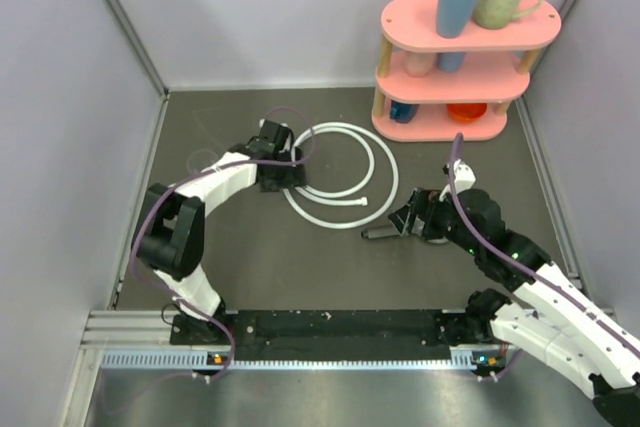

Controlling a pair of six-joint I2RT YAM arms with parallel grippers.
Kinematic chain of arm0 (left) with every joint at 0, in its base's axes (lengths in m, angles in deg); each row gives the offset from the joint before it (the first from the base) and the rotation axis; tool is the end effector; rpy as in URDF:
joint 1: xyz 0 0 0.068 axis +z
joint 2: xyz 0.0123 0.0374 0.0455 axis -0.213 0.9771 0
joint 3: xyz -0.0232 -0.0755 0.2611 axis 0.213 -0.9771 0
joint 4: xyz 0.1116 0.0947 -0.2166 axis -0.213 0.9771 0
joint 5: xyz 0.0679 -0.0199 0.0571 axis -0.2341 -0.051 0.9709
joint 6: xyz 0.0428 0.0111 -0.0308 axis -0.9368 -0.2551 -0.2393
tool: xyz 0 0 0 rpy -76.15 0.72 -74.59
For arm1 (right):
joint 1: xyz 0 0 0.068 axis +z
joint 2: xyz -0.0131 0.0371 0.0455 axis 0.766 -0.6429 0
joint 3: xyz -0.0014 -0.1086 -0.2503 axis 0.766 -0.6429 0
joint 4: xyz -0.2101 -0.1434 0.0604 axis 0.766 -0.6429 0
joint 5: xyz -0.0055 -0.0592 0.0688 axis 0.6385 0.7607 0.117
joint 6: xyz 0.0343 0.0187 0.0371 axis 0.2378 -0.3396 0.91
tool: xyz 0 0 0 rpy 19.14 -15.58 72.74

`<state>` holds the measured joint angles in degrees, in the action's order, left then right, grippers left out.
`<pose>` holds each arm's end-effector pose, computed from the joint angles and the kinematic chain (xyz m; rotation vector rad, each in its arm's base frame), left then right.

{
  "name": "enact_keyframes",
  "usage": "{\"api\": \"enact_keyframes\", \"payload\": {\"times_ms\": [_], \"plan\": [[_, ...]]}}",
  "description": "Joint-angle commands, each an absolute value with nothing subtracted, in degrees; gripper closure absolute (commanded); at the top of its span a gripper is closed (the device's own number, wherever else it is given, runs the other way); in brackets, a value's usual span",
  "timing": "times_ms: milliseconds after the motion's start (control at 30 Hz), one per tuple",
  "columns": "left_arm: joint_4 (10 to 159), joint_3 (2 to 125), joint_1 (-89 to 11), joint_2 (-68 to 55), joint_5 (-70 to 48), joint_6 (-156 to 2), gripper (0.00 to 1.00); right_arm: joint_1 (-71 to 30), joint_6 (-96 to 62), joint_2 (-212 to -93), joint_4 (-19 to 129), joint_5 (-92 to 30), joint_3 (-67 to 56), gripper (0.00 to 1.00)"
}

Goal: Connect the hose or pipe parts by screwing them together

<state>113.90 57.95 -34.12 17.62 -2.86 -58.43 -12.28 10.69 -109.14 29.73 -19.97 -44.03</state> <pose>0.3305 -0.1325 0.1980 -0.1917 2.6419 -0.3143 0.1238 0.0929 0.2824 -0.0147 2.1147 0.7151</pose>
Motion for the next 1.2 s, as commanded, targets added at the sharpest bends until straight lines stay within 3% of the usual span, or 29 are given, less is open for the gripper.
{"api": "enact_keyframes", "payload": {"times_ms": [0, 33, 167, 400, 600, 1167], "plan": [[112.7, 63.1, -42.4, 11.6, -7.9, -70.9, 0.21, -12.1, 8.2, -106.2, 31.7, -19.7, -45.0, 0.06], [110.3, 63.2, -43.9, 11.2, -14.9, -73.2, 0.21, -12.2, 6.7, -105.0, 31.8, -19.1, -45.8, 0.05], [107.6, 64.9, -51.2, 12.6, -24.5, -80.8, 0.24, -12.1, 4.5, -101.2, 31.4, -16.6, -46.5, 0.04], [110.3, 72.6, -57.6, 20.7, -32.5, -86.8, 0.26, -12.1, 5.3, -90.4, 31.2, -18.5, -48.1, 0.04], [110.5, 75.9, -62.4, 26.5, -27.1, -87.9, 0.25, -12.1, 4.8, -81.0, 30.1, -16.0, -48.0, 0.04], [111.2, 78.8, -70.0, 34.5, -16.3, -93.2, 0.37, -12.0, 4.7, -76.0, 26.9, -9.9, -44.0, 0.05]]}}
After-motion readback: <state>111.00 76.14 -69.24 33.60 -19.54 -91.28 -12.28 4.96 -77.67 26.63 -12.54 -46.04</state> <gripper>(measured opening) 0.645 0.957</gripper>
